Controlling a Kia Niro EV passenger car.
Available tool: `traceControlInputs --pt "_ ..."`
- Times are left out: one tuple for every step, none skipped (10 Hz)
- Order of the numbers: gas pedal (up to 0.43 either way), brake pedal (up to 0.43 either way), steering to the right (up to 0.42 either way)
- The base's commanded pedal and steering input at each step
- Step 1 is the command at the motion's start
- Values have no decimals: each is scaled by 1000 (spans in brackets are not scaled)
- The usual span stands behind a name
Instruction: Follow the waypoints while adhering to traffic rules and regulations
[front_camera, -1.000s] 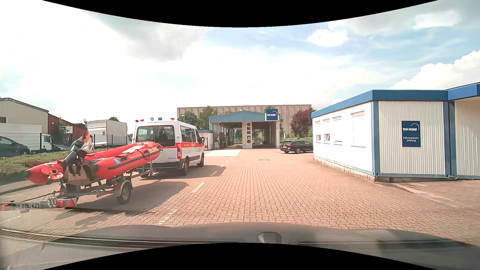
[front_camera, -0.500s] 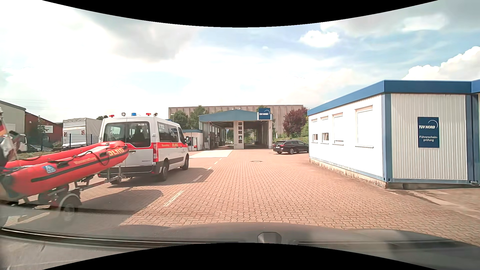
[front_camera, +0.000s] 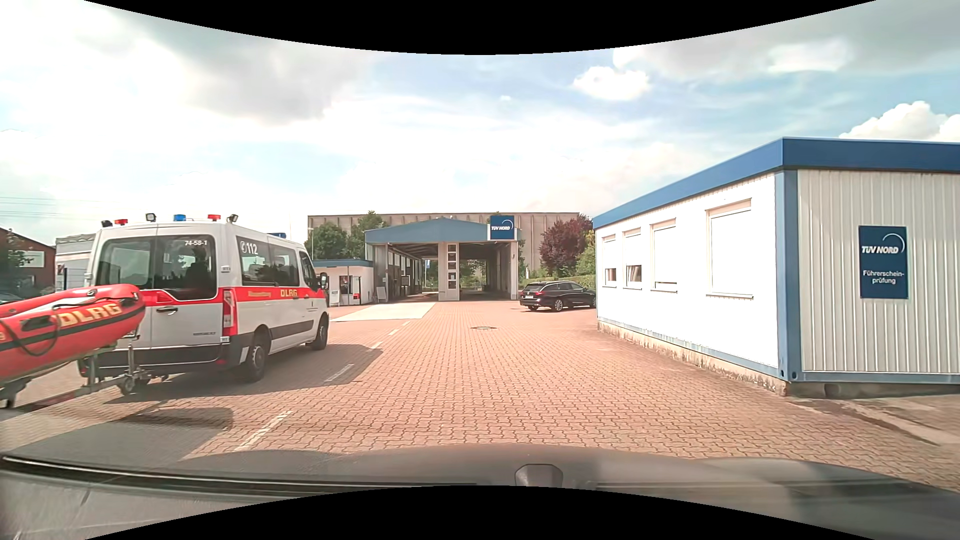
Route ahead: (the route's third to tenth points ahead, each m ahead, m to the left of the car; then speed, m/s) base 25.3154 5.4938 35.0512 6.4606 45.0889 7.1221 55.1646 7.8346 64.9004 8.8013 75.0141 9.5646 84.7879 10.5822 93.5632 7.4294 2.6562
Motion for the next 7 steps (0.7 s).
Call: traceControlInputs --pt "0 152 190" --pt "0 152 188" --pt "0 152 184" --pt "0 159 174" --pt "0 165 160" --pt "0 165 138" --pt "0 165 119"
